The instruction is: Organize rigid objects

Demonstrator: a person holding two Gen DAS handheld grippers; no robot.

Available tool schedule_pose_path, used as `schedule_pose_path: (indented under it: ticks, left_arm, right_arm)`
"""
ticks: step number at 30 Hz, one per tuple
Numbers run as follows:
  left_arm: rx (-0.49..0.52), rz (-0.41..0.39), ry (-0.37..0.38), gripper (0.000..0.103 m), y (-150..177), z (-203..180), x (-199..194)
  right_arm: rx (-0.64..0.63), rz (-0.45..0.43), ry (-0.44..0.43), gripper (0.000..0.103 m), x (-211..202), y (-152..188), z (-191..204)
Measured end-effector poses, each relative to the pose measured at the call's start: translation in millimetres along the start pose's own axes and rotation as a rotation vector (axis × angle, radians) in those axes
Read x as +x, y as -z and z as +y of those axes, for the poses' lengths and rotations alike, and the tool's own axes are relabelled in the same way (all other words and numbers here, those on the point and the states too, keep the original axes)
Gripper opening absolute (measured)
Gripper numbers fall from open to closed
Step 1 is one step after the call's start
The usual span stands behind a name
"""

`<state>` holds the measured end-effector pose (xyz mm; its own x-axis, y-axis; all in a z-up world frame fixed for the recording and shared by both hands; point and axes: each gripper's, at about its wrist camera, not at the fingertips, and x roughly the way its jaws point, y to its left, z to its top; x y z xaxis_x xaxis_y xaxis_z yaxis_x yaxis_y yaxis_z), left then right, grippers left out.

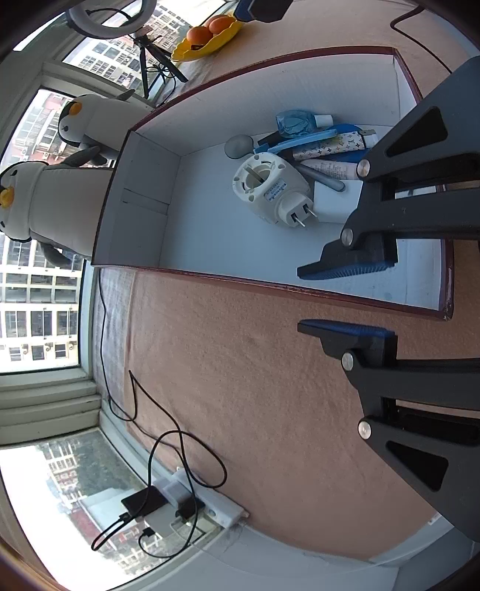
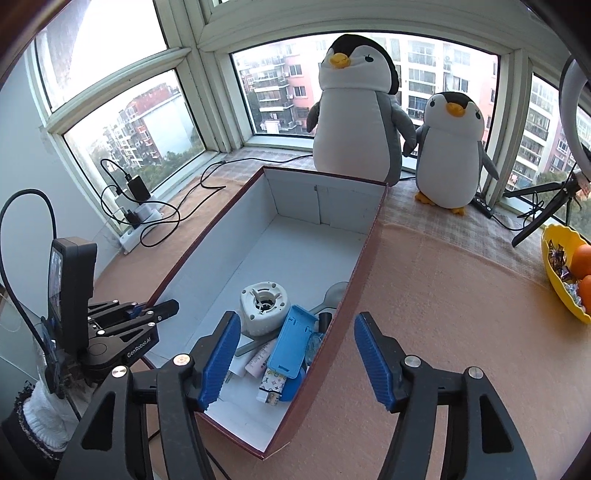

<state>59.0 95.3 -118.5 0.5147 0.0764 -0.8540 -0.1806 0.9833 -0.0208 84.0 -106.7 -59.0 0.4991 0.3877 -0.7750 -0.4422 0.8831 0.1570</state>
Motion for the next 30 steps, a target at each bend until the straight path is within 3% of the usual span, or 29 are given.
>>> schedule_pose_path:
  ticks: [3,5,7,16,30]
  left_arm:
    - [0.007,-0.011,-0.005,0.026,-1,-1,-3]
    - [0.003,-0.019,-0.011,0.034,-1,1,-5]
    - [-0.007,-0.034,-0.018,0.05,-2,4,-8]
    - [-0.035,-0.098,-0.045,0.053,-6,17,-34]
    - [0.08,-0.167,0.048,0.07,0,-33,-87]
  right_arm:
    - [0.006,0.003,0.019,0.062,-2,4,-4]
    - [0.011,0.005,0.031,0.064,-4,7,-6]
    - [0.017,0.003,0.04,0.065,-7,9,-9]
    - [0.034,-0.026,0.097,0.071,-25,16,-12]
    - [0.046,-0.087,0.2,0.079,-56,22,-1]
